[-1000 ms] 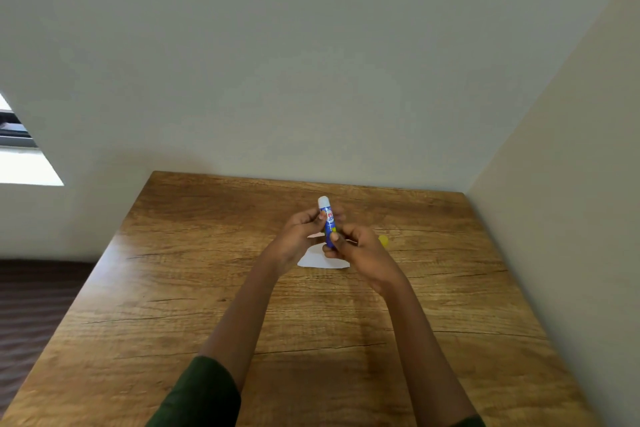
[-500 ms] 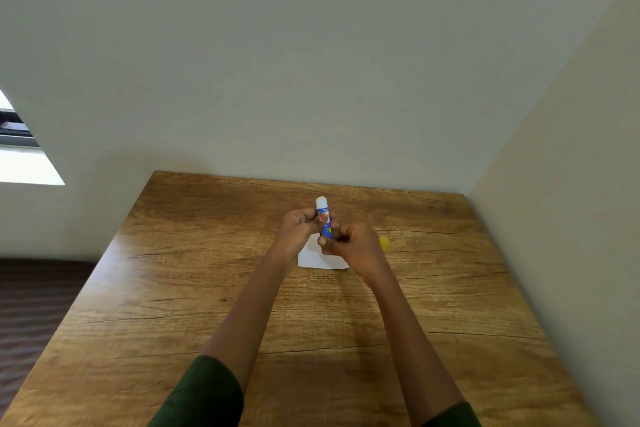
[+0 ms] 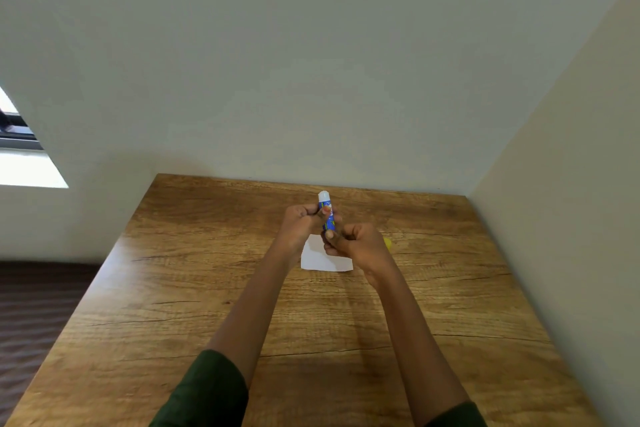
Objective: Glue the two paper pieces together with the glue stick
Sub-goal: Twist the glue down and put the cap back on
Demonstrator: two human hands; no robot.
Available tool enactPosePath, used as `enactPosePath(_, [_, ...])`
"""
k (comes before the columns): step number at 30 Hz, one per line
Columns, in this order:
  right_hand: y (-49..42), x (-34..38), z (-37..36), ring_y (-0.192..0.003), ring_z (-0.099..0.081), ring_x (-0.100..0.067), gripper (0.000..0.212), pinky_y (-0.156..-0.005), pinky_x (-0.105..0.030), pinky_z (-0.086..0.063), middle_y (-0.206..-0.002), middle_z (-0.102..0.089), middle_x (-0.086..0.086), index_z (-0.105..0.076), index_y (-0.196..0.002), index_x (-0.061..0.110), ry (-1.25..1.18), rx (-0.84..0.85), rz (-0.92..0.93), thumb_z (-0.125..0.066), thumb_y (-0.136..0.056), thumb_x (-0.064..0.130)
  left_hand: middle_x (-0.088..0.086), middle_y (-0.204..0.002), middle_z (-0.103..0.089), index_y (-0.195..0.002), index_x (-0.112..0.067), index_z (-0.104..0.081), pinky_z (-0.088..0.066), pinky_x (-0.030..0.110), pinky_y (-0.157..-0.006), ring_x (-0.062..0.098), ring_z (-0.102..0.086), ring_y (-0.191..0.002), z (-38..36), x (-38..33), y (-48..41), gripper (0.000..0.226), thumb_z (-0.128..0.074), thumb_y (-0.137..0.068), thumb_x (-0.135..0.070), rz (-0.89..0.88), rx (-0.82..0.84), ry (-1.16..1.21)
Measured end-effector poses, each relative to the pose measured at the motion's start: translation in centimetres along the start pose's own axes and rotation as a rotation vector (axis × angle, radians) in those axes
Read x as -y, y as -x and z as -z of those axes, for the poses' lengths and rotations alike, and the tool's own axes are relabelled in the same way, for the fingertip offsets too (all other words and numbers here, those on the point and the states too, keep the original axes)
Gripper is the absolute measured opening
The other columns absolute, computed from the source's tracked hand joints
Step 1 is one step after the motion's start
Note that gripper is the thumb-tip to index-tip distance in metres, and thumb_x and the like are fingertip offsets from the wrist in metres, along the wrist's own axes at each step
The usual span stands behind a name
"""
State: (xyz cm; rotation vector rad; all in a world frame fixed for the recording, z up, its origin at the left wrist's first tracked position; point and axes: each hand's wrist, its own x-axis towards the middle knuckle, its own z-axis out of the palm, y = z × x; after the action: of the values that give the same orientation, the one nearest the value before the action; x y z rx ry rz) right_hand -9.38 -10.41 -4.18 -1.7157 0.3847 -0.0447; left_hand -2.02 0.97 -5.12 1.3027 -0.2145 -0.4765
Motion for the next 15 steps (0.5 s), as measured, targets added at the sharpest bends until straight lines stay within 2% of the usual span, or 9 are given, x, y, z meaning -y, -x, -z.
enactPosePath(3, [0.0,0.2,-0.2,-0.072,-0.072,-0.023,0.025,-0.077,-0.037,-0.059,-0.076,-0.074,-0.009,-0.076,-0.083,0.007,0.144,-0.147,0.039,-0.084,-0.066,0.024,0.008,-0.086,-0.072,-0.096,0.0,-0.069,-0.055,0.021,-0.072,0.015,-0.068,-0.079,-0.1,0.1,0.1,0.017,-0.06,-0.087,-0.012,0.008,-0.012,0.002])
enactPosePath(6, [0.2,0.5,-0.6,-0.074,-0.071,-0.03,0.027,-0.074,-0.041,-0.058,-0.074,-0.073,-0.013,-0.073,-0.073,0.006,0.194,-0.197,0.062,-0.086,-0.063,0.027,0.01,-0.086,-0.071,-0.096,0.0,-0.068,-0.056,0.022,-0.066,0.016,-0.069,-0.075,-0.2,-0.2,0.0,0.017,-0.06,-0.087,-0.013,0.022,-0.004,0.037])
enactPosePath(8, [0.1,0.7,-0.4,-0.078,-0.07,-0.029,0.028,-0.079,-0.042,-0.059,-0.08,-0.071,-0.014,-0.071,-0.084,0.001,0.122,-0.116,0.035,-0.081,-0.07,0.023,0.011,-0.084,-0.072,-0.097,0.002,-0.068,-0.055,0.021,-0.063,0.015,-0.07,-0.072,-0.2,-0.5,0.0,0.019,-0.06,-0.087,-0.012,0.022,0.001,0.046])
enactPosePath(10, [0.1,0.9,0.0,-0.086,-0.067,-0.023,0.029,-0.083,-0.035,-0.058,-0.091,-0.068,-0.012,-0.067,-0.102,-0.004,-0.005,0.045,-0.018,-0.069,-0.084,0.019,0.012,-0.085,-0.071,-0.097,0.002,-0.067,-0.054,0.02,-0.063,0.015,-0.069,-0.073,-0.1,-0.7,-0.1,0.019,-0.06,-0.087,-0.012,0.005,0.001,0.019])
enactPosePath(12, [0.1,1.1,0.3,-0.09,-0.066,-0.021,0.031,-0.082,-0.026,-0.057,-0.099,-0.066,-0.013,-0.062,-0.112,-0.007,-0.106,0.158,-0.057,-0.056,-0.093,0.016,0.013,-0.087,-0.07,-0.097,0.0,-0.067,-0.053,0.019,-0.067,0.016,-0.067,-0.077,0.1,-0.8,-0.1,0.018,-0.059,-0.088,-0.013,-0.012,0.006,-0.015])
enactPosePath(15, [0.2,1.2,0.4,-0.081,-0.066,-0.017,0.029,-0.072,-0.02,-0.057,-0.092,-0.068,-0.015,-0.063,-0.111,-0.009,-0.051,0.108,-0.025,-0.059,-0.091,0.012,0.015,-0.089,-0.07,-0.099,0.001,-0.067,-0.055,0.023,-0.069,0.019,-0.067,-0.078,0.2,-0.7,-0.1,0.02,-0.059,-0.088,-0.014,-0.005,0.012,-0.019])
